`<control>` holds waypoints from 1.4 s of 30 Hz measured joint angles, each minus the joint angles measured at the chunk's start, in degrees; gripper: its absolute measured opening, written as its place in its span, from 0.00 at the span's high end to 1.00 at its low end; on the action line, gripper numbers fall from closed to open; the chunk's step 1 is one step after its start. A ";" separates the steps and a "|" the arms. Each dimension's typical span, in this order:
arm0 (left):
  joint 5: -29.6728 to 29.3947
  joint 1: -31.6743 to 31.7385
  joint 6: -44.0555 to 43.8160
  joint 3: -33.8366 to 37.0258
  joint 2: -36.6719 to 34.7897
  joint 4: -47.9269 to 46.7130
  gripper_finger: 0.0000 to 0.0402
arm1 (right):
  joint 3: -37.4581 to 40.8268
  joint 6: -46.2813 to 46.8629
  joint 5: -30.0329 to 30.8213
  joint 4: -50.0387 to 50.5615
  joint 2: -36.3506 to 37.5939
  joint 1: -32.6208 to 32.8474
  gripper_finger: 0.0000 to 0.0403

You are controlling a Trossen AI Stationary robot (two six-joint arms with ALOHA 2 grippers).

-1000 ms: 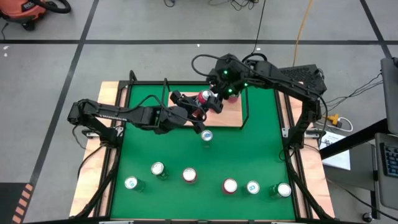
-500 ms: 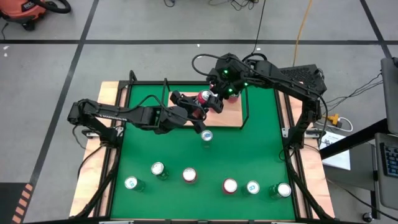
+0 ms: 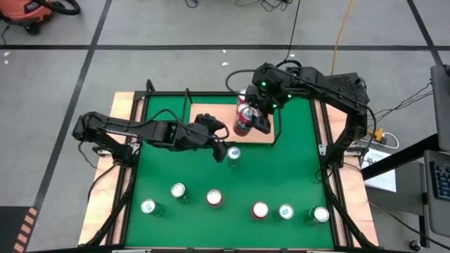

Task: Place canned beverage on shelf
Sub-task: Put the red soda can aligned with the other red soda can on the shelf

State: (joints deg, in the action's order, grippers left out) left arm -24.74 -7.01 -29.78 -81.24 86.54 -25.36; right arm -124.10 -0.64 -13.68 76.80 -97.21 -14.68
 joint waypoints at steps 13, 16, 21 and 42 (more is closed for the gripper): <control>1.84 -2.18 -4.45 0.03 -5.08 -8.04 0.05 | 10.94 -12.55 -1.62 -5.07 0.04 -1.35 0.28; 1.83 -2.94 -4.47 0.05 -5.60 -8.68 0.05 | 15.07 -14.49 -1.33 -7.37 0.04 -1.67 0.28; 1.84 -3.36 -4.50 0.03 -5.59 -8.76 0.05 | 22.22 -15.99 -1.38 -11.63 0.04 -1.86 0.28; 2.00 -3.23 -4.19 0.05 -5.60 -8.63 0.05 | 28.92 -22.79 1.87 -19.76 -2.27 -2.30 0.27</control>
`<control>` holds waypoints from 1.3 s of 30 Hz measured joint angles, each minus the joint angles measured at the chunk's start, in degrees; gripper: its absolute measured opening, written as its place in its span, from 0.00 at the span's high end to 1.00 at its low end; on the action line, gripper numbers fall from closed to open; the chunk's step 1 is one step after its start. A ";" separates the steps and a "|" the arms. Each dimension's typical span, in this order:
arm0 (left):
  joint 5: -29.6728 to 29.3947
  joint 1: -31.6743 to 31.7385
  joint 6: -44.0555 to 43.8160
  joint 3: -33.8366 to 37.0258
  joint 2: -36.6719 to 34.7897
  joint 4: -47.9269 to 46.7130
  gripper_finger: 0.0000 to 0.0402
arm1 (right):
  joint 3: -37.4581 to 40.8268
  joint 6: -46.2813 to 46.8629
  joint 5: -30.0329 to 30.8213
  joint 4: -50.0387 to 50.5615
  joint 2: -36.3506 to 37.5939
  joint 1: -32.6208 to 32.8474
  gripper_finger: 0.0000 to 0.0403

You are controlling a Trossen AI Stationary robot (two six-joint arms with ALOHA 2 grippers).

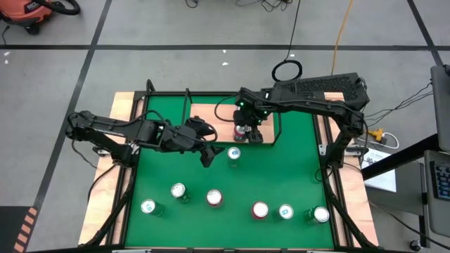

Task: Place canned beverage on shelf
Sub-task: Put the red soda can aligned with the other red soda can on the shelf

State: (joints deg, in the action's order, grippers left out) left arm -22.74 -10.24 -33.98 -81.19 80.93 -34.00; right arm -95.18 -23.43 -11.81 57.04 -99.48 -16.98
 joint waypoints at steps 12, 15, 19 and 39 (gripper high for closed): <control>0.00 -0.13 -0.02 0.02 0.01 -0.20 0.05 | 0.00 0.19 0.22 0.89 -1.64 -1.93 0.27; 0.00 -0.13 0.03 0.02 0.01 -0.43 0.05 | 0.00 0.19 0.24 1.10 -1.79 -2.09 0.27; 0.00 -0.13 0.20 0.02 0.01 -1.55 0.05 | 0.00 0.20 1.32 0.84 -2.23 -2.18 0.27; 0.00 -0.13 -0.07 0.04 0.03 -2.67 0.05 | -0.02 2.50 2.97 1.37 -4.50 -2.18 0.24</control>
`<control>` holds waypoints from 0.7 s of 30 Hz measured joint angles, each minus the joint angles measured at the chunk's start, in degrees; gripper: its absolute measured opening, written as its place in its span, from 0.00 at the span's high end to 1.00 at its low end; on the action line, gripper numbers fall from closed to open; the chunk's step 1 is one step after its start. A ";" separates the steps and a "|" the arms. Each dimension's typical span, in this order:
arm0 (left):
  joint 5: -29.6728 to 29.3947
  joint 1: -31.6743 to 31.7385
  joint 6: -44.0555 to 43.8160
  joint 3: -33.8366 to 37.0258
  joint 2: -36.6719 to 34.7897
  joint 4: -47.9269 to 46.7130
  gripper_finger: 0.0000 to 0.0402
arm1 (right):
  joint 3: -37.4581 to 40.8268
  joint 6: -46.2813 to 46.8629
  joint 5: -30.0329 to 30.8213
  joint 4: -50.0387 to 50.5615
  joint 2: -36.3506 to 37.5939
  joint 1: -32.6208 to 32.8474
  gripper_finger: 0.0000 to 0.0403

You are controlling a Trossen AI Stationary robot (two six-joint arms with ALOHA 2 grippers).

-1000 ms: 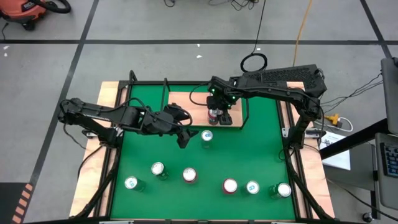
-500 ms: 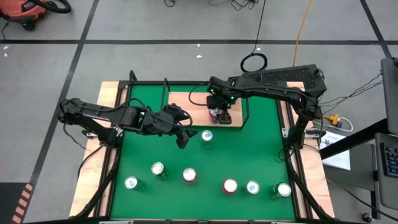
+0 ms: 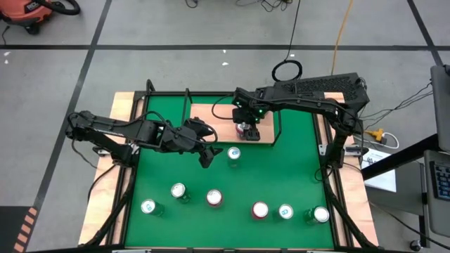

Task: Place canned beverage on shelf
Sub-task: Put the red soda can aligned with the other red soda can on the shelf

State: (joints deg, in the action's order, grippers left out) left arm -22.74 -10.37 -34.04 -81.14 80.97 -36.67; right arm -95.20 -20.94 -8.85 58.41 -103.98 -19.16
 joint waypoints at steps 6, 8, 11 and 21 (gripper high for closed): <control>0.00 0.00 0.07 0.00 0.02 0.02 0.05 | 0.00 0.48 1.44 0.01 -0.01 0.02 0.14; 0.00 0.00 0.09 0.00 0.02 0.02 0.05 | 0.00 0.53 1.47 0.08 0.05 0.00 0.11; 0.00 0.00 0.13 0.00 0.02 0.02 0.05 | 0.00 0.53 1.54 0.10 0.70 0.00 0.10; 0.00 0.00 0.26 0.00 0.02 0.02 0.05 | -0.11 5.12 1.27 1.64 7.06 0.23 0.10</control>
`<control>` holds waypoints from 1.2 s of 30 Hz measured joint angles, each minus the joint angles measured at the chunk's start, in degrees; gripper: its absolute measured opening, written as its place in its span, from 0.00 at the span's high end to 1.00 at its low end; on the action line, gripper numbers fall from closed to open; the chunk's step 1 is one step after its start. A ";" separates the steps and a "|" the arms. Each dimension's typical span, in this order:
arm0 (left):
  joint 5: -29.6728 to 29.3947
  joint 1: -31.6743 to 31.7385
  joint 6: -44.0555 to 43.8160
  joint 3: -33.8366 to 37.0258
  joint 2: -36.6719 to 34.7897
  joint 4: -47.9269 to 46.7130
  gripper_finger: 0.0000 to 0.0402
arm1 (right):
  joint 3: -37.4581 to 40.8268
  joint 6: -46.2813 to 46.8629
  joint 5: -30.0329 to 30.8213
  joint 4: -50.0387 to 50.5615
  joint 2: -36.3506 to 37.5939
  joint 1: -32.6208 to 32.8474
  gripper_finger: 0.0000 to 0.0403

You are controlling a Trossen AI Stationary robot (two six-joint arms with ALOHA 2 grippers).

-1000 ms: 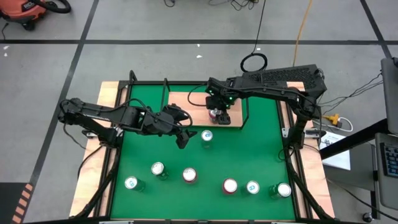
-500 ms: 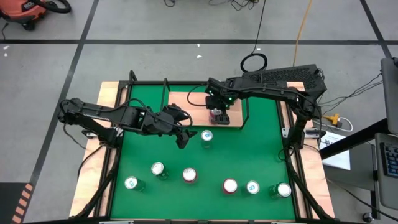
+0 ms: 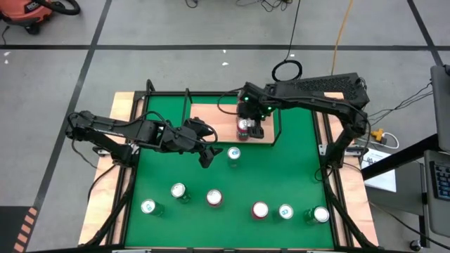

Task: Place canned beverage on shelf
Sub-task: Put the red soda can aligned with the other red soda can on the shelf

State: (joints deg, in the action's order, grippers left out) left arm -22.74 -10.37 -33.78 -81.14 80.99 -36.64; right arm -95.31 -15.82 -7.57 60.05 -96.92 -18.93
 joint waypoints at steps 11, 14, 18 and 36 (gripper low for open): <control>-0.32 0.22 0.08 0.00 0.00 0.02 0.05 | 0.00 10.25 0.00 2.82 4.21 7.46 0.27; -0.42 0.33 0.98 0.00 0.00 0.02 0.05 | 0.00 11.38 0.08 1.60 3.11 9.34 0.37; -0.42 0.33 1.16 0.00 0.00 -0.02 0.05 | 0.00 11.58 0.31 1.06 0.72 10.24 0.52; -0.44 0.33 1.11 0.00 0.00 -0.35 0.05 | 0.04 10.38 2.96 1.39 -6.19 8.29 0.81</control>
State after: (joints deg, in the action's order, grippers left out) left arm -23.18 -10.04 -32.67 -81.14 80.99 -36.99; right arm -95.26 -5.44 -4.61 61.44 -103.11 -10.64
